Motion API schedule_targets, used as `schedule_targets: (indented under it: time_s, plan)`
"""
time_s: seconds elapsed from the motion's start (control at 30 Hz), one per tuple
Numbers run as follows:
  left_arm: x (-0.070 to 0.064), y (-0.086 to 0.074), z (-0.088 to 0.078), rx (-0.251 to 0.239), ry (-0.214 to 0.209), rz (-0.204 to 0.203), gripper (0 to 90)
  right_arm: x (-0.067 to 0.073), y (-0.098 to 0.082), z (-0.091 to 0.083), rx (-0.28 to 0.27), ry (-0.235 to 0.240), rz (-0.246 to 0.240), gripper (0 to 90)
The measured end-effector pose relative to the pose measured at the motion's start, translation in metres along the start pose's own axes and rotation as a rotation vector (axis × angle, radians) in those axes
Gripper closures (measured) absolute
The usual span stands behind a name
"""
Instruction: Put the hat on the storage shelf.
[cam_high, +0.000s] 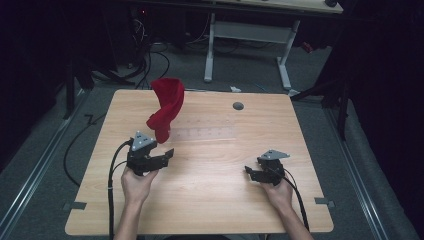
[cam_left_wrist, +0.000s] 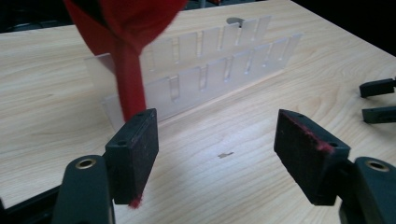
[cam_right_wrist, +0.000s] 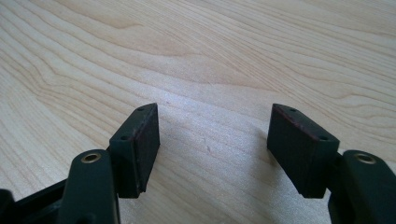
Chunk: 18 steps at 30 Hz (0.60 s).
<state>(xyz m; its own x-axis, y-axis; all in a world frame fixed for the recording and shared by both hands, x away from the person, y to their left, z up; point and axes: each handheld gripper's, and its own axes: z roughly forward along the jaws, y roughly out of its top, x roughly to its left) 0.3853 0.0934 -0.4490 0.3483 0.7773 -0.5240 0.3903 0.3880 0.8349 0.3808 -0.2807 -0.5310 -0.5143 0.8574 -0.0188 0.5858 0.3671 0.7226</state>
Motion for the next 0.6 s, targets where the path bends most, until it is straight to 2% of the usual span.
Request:
schedule_targets:
  time_s: [0.47, 0.6]
  plan:
    - [-0.009, -0.03, 0.003, 0.061, -0.023, 0.003, 30.8, 0.0, 0.0, 0.0, -0.001, 0.0, 0.0, 34.7]
    - [-0.012, -0.036, 0.004, 0.066, -0.03, -0.003, 30.8, 0.0, 0.0, 0.0, -0.001, 0.001, 0.0, 34.7]
